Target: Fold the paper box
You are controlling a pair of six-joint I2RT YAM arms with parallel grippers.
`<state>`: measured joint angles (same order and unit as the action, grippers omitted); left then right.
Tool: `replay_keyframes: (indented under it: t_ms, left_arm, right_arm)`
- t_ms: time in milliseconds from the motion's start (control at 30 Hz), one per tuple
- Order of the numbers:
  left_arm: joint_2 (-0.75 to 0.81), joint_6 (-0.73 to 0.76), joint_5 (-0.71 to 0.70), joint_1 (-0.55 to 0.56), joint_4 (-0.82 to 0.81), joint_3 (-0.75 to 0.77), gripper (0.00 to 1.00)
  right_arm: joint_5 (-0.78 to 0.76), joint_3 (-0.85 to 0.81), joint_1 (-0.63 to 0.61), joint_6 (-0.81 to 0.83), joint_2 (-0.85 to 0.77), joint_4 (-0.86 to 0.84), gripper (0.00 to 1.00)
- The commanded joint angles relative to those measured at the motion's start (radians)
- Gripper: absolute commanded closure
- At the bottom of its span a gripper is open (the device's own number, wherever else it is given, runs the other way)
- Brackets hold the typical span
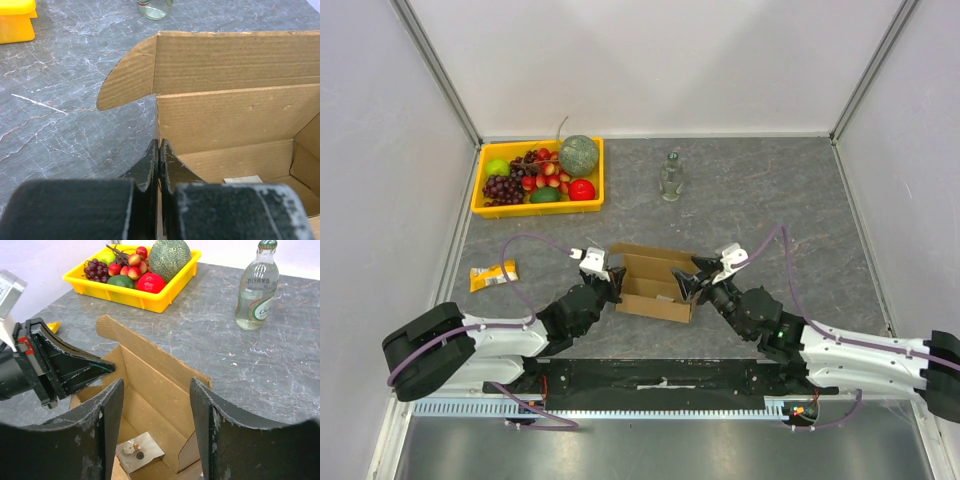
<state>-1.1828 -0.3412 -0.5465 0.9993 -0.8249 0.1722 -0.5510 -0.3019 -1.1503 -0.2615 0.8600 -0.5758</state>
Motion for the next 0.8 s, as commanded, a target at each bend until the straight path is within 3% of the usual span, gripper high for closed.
replay_keyframes:
  t_ms: [0, 200, 333, 433, 533, 767]
  left_arm:
    - [0.023, 0.051, -0.015, 0.009, -0.037, -0.016, 0.98]
    - [0.058, 0.083, -0.001, 0.013, -0.045, -0.019, 0.98]
    - [0.06, 0.1, 0.02, 0.016, -0.097, -0.045, 0.98]
    - [0.057, 0.11, 0.036, 0.015, -0.135, -0.069, 0.98]
    - [0.061, 0.108, 0.045, 0.015, -0.152, -0.089, 0.98]
    - [0.08, 0.111, 0.049, 0.015, -0.158, -0.108, 0.98]
  right_arm:
    - [0.079, -0.048, -0.006, 0.021, -0.097, 0.145, 0.37]
    - [-0.021, -0.164, -0.006, 0.022, -0.116, 0.29, 0.35]
    - [-0.105, -0.308, -0.003, 0.051, -0.049, 0.422, 0.31]
    - [-0.084, -0.414, 0.014, 0.065, 0.006, 0.505, 0.31]
    - [0.066, -0.469, 0.078, 0.062, 0.045, 0.557, 0.33]
    - [0.612, -0.548, 0.264, 0.192, 0.137, 0.695, 0.32]
